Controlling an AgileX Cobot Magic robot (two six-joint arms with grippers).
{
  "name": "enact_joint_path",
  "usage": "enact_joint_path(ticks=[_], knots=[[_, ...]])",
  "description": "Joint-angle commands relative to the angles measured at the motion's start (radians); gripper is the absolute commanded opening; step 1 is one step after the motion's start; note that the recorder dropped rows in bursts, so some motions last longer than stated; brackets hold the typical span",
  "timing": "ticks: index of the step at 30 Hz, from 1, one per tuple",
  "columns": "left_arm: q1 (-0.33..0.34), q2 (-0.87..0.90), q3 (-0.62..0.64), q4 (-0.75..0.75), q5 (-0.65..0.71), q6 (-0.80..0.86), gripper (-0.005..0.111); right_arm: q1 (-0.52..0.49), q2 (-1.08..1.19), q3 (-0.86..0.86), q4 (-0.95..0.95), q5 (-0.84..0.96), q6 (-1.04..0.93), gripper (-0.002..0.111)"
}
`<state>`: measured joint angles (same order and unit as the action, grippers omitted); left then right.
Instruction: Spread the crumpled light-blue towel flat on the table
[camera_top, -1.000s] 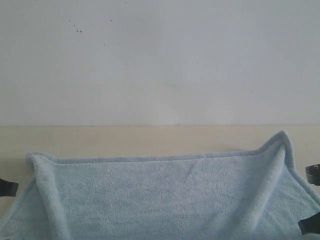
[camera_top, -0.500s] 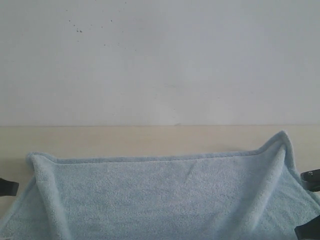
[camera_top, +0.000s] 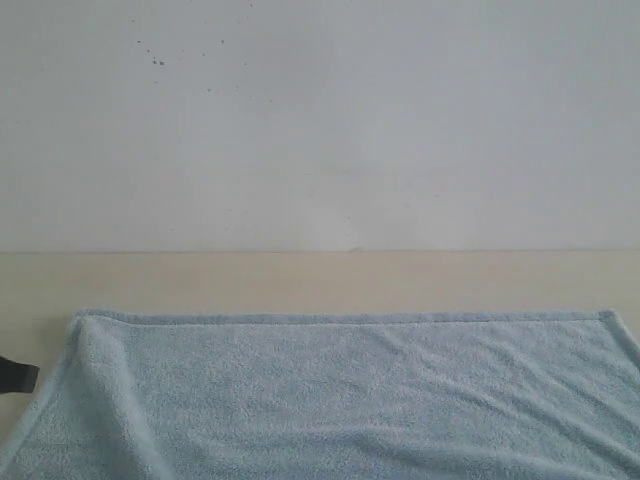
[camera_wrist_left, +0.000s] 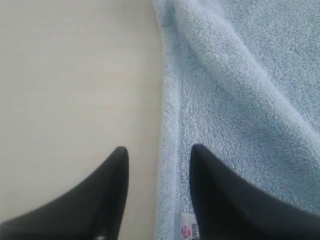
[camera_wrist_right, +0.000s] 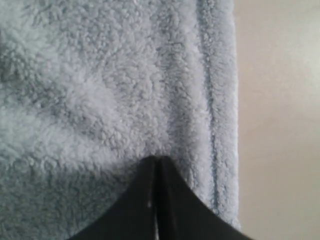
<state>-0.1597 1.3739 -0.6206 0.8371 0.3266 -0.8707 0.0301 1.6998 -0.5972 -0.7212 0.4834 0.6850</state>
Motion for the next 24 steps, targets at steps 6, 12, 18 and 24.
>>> enact_joint_path(ticks=[6, 12, 18, 24], knots=[[-0.004, -0.006, 0.004, -0.07, 0.031, 0.082, 0.039, 0.0, -0.189, 0.016, 0.002, -0.224, -0.007, 0.0], [-0.049, -0.006, 0.002, -0.493, 0.201, 0.574, 0.038, 0.002, -0.298, 0.016, 0.011, -0.362, 0.017, 0.0], [-0.07, -0.006, 0.002, -0.644, 0.355, 0.765, 0.004, 0.002, -0.303, 0.016, 0.012, -0.395, 0.071, 0.0], [-0.07, -0.006, 0.002, -0.692, 0.386, 0.823, 0.004, 0.074, -0.303, 0.016, 0.012, -0.403, 0.068, 0.0]])
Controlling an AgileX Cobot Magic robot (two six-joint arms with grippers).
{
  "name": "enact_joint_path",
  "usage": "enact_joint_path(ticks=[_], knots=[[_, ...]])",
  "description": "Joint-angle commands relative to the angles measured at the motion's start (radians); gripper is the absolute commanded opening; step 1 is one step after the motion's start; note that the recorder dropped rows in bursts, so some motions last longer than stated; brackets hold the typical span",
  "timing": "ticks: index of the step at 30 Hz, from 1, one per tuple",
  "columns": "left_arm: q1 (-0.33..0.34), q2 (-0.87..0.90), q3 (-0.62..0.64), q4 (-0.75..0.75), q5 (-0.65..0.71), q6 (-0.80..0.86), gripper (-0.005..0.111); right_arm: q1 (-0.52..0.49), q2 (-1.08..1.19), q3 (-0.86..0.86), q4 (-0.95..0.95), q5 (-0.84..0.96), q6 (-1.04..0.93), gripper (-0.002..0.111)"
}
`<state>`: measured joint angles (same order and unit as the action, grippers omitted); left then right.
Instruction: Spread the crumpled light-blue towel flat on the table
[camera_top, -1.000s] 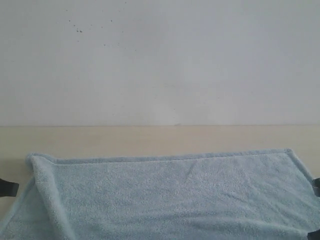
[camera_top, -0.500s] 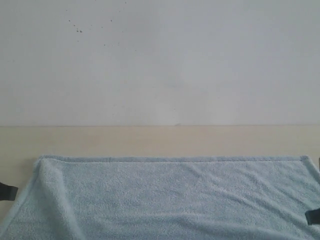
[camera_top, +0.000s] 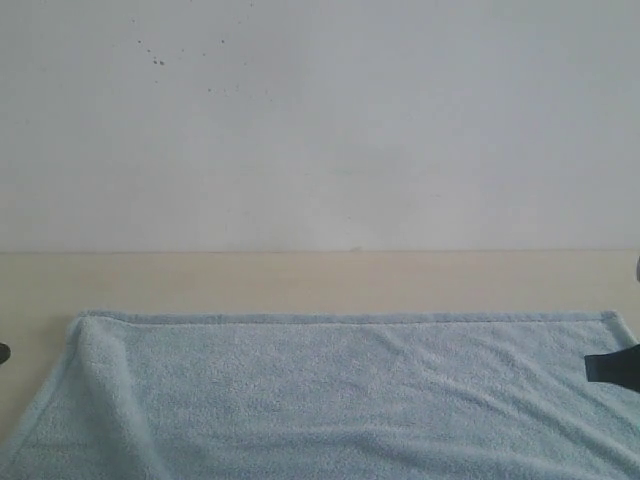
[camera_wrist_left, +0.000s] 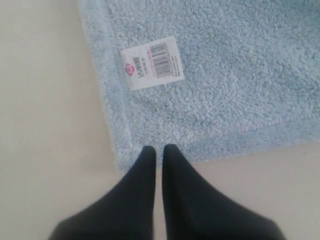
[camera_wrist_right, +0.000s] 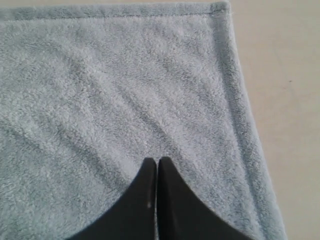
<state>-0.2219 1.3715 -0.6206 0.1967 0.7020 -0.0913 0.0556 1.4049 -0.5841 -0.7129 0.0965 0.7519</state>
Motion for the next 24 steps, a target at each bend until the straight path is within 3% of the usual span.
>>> enact_joint_path(ticks=[1, 11, 24], knots=[[-0.008, -0.003, 0.002, -0.059, 0.005, 0.05, 0.004, 0.062, -0.008, 0.002, 0.003, -0.017, -0.004, 0.0], [-0.008, 0.014, 0.059, -0.067, -0.21, 0.048, 0.004, 0.124, -0.008, 0.002, 0.003, -0.023, -0.03, 0.0], [-0.008, 0.221, 0.087, -0.011, -0.282, -0.017, 0.004, 0.124, -0.008, 0.002, 0.002, -0.026, -0.03, 0.0]])
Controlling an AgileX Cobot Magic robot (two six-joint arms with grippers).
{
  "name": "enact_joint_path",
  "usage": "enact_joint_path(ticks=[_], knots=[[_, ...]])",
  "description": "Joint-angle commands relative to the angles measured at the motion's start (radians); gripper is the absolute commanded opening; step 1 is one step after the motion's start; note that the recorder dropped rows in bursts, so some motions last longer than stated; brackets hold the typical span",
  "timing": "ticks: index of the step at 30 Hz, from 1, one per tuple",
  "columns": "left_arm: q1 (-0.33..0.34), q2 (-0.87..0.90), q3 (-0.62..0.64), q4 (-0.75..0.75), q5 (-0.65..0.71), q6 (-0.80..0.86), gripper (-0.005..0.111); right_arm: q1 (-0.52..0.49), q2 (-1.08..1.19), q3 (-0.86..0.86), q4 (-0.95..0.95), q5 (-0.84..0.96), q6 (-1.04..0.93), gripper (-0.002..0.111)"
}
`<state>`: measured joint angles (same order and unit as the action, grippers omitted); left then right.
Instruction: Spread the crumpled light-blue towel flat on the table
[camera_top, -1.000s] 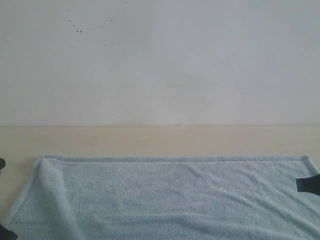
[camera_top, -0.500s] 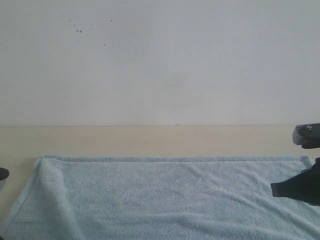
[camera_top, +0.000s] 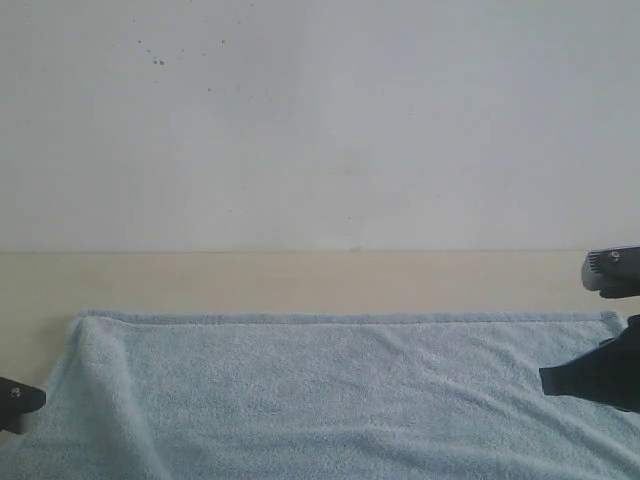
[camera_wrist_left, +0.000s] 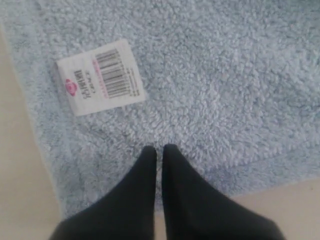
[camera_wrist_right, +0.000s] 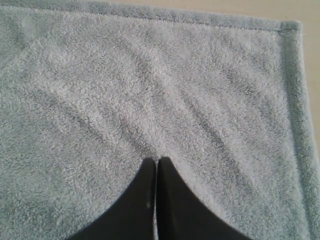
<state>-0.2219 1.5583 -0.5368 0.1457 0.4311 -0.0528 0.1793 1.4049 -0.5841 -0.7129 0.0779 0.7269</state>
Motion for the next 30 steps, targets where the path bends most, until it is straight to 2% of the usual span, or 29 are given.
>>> enact_joint_path(ticks=[1, 7, 15, 19, 25, 30], knots=[[-0.008, 0.036, 0.003, 0.061, -0.005, -0.078, 0.004, 0.0, -0.008, 0.002, 0.002, -0.007, -0.005, 0.0], [-0.008, 0.041, 0.003, 0.21, 0.12, -0.277, 0.004, 0.0, -0.008, 0.002, 0.002, -0.012, -0.005, 0.0], [-0.008, 0.041, 0.012, 0.213, 0.239, -0.298, 0.004, 0.0, -0.008, 0.002, 0.003, -0.016, -0.003, 0.0], [-0.008, 0.012, 0.014, 0.21, 0.198, -0.316, 0.004, 0.0, -0.008, 0.002, 0.004, -0.016, -0.001, 0.0], [-0.008, -0.136, 0.014, 0.22, 0.067, -0.302, 0.004, 0.0, -0.008, 0.002, 0.004, -0.033, 0.001, 0.0], [-0.008, -0.12, 0.014, 0.262, 0.024, -0.297, 0.004, 0.0, -0.01, 0.002, 0.004, -0.029, 0.007, 0.0]])
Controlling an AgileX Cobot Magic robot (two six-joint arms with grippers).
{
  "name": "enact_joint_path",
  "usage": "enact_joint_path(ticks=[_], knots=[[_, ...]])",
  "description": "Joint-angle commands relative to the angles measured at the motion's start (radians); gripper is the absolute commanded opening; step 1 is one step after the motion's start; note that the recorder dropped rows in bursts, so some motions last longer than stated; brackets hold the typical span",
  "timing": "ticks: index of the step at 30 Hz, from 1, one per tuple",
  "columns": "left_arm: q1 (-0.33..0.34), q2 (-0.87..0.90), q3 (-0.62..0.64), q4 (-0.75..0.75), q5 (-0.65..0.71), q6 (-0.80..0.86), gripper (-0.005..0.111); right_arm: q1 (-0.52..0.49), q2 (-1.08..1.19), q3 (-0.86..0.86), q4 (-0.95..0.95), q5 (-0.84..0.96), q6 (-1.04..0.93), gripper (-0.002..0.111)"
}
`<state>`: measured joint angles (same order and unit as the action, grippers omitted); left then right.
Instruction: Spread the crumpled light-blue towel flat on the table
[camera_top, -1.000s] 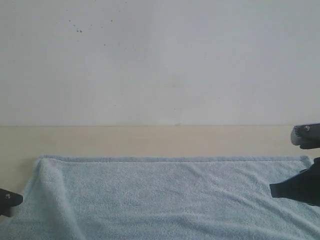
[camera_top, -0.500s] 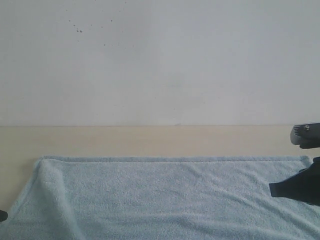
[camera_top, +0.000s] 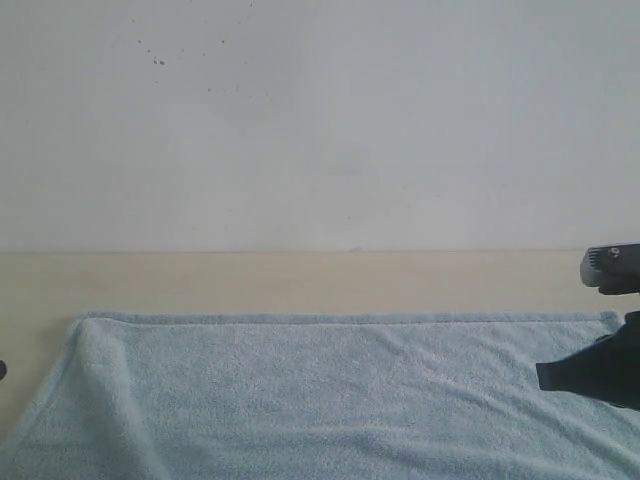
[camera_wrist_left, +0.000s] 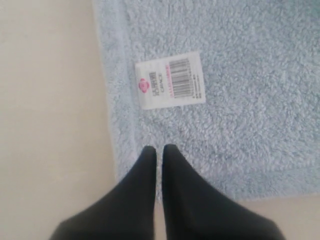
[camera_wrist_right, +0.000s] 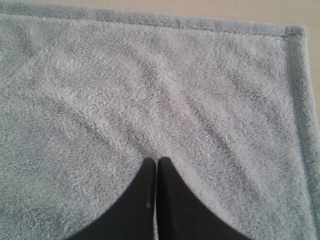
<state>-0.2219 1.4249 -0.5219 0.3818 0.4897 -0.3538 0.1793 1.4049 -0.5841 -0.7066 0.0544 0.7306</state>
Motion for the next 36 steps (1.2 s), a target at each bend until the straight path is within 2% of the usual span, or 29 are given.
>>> enact_joint_path(ticks=[1, 9, 16, 25, 36], knots=[[-0.008, 0.028, -0.001, 0.025, -0.041, 0.004, 0.004, 0.0, -0.01, 0.002, -0.003, -0.006, 0.003, 0.0], [-0.008, 0.129, -0.001, 0.033, -0.108, -0.008, 0.004, 0.0, -0.057, 0.002, -0.003, 0.005, 0.003, 0.0], [-0.008, 0.173, -0.001, 0.108, -0.12, -0.075, 0.004, 0.0, -0.1, 0.002, -0.003, 0.005, 0.003, 0.0], [-0.008, 0.206, 0.008, 0.106, 0.001, -0.138, 0.004, 0.0, -0.126, 0.002, -0.003, 0.005, 0.011, 0.0], [-0.008, 0.182, 0.05, 0.049, 0.069, -0.147, 0.004, 0.0, -0.126, 0.002, -0.001, 0.005, 0.028, 0.0]])
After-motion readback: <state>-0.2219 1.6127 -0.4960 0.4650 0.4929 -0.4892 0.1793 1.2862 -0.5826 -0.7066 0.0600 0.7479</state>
